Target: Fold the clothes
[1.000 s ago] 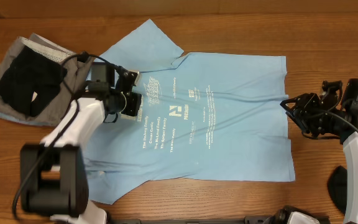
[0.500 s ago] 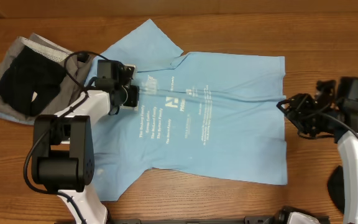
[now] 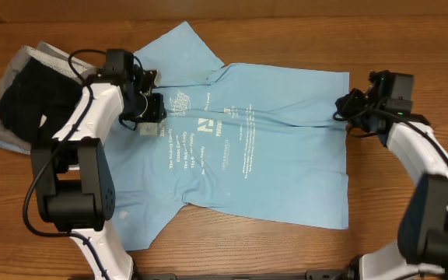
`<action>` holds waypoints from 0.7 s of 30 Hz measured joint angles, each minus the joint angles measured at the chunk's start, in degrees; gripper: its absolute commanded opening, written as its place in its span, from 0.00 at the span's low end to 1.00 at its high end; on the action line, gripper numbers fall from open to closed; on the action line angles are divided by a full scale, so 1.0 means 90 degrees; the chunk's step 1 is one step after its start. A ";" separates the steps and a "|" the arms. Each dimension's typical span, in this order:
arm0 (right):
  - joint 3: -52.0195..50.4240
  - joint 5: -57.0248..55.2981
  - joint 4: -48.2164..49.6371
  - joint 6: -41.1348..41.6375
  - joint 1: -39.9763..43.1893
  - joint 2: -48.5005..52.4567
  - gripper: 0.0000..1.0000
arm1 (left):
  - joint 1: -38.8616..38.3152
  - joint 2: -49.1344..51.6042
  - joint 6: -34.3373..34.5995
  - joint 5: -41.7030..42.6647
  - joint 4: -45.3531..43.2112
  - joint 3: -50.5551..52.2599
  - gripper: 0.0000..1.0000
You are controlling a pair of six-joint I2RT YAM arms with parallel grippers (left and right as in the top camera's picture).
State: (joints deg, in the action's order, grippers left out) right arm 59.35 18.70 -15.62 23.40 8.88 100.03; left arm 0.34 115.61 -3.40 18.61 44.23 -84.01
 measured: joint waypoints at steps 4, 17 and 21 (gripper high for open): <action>0.0000 0.0049 0.0845 0.0221 -0.0075 0.0833 0.14 | 0.0002 -0.0272 -0.0017 0.0296 0.0823 -0.0486 0.31; 0.0534 -0.0658 0.2429 0.0984 -0.0175 0.2191 0.09 | -0.0209 -0.1984 -0.0017 0.0464 0.1957 -0.0969 0.32; 0.0976 -0.0857 0.2144 0.1030 -0.0044 0.2375 0.10 | -0.0248 -0.1982 -0.0017 0.0461 0.2113 -0.0969 0.33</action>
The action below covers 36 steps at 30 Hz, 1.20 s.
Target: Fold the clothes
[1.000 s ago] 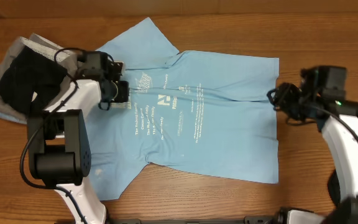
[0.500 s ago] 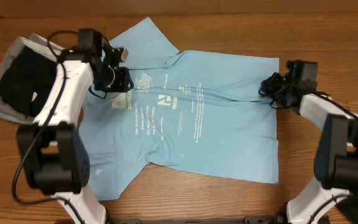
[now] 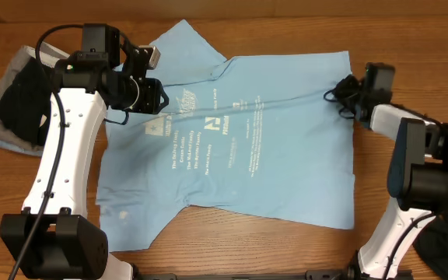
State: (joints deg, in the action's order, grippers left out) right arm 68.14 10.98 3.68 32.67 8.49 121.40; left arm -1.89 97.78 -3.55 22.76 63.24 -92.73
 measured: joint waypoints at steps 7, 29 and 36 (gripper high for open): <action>0.1156 0.0393 -0.1676 -0.0607 0.0420 0.0085 0.65 | 0.0000 0.0000 0.0000 -0.0306 0.0165 0.0000 0.38; 0.1484 0.2361 -0.6936 -0.1423 0.0607 -0.3580 0.51 | 0.0221 0.0804 -0.0561 -0.1603 -0.2288 0.0908 0.04; 0.1462 0.2093 -0.7866 -0.1970 0.0044 -0.3575 0.52 | 0.0221 0.2555 -0.0799 -0.1579 -0.3609 0.1039 0.04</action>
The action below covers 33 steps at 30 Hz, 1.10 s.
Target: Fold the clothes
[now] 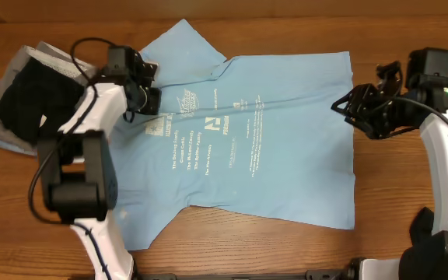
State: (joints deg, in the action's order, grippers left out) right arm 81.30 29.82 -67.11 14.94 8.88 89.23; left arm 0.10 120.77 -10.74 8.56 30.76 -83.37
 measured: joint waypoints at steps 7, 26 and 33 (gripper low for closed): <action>-0.0187 -0.0369 -0.0090 -0.0117 -0.0330 0.0005 0.52 | 0.0049 0.0464 -0.0022 0.0015 -0.1190 -0.0087 0.04; -0.3150 -0.1919 0.3050 0.0925 -0.0374 0.0046 0.11 | 0.0289 0.0792 0.0386 -0.0034 0.0848 -0.1447 0.33; -0.3869 -0.2909 0.3922 0.1530 -0.0374 0.0316 0.08 | 0.0311 0.0299 0.0457 -0.0080 0.2295 -0.2302 0.59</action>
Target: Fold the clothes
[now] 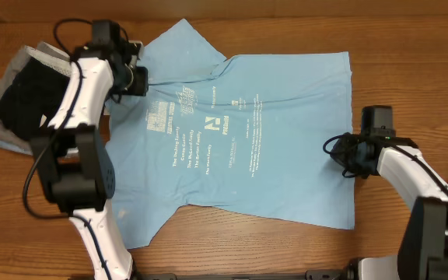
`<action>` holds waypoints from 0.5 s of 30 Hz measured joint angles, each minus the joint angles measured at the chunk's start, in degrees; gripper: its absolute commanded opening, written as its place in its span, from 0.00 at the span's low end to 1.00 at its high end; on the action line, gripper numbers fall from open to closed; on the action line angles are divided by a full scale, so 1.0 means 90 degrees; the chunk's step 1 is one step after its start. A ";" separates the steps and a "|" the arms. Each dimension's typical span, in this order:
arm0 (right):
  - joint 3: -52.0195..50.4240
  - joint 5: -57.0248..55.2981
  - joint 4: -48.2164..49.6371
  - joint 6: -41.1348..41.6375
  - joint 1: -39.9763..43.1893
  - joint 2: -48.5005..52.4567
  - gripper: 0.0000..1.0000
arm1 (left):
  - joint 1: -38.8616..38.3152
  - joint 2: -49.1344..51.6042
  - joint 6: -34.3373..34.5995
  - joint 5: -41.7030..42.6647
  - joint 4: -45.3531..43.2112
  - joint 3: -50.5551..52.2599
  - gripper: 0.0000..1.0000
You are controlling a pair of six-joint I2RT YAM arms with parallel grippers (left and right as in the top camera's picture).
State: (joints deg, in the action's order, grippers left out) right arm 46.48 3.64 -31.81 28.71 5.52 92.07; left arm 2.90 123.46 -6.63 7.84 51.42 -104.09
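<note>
A light blue T-shirt point(239, 140) lies spread flat on the table, white print up, collar to the left and hem to the right. My left gripper point(136, 79) sits at the shirt's upper left edge, beside the far sleeve point(181, 47). The overhead view does not show whether it holds cloth. My right gripper point(342, 157) is low at the hem's right edge, about halfway along it, and its fingers look spread with the cloth there lying undisturbed.
A pile of grey and black clothes point(22, 97) lies at the far left, under my left arm. A dark item shows at the right edge. Bare wooden table point(286, 249) surrounds the shirt.
My right gripper has moved from beside the hem's far corner down to the middle of the hem edge. My left gripper shifted slightly up and left along the shirt's edge.
Both grippers were at opposite ends of the shirt, left near the collar, right at the far hem corner. The hem then lay straighter. Later the right gripper stood open off the corner, and now it is lower along the hem, with the shirt flat.
</note>
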 measured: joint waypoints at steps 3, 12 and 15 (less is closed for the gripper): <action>-0.0015 -0.0304 0.0182 0.0119 0.0002 0.0223 0.04 | 0.0000 -0.0602 0.0041 -0.0027 0.0646 -0.0270 0.63; 0.0272 -0.0403 -0.0534 0.0289 0.0449 0.0301 0.20 | 0.0401 -0.2528 0.0721 -0.0476 0.2788 -0.0580 0.64; 0.0532 -0.0146 -0.0993 0.0204 0.0648 0.0255 0.43 | 0.0913 -0.2715 0.1056 -0.0510 0.3504 -0.0588 0.64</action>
State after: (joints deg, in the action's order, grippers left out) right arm 51.27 2.33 -40.75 30.55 11.35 94.37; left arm 11.11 99.02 2.87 3.25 82.96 -109.38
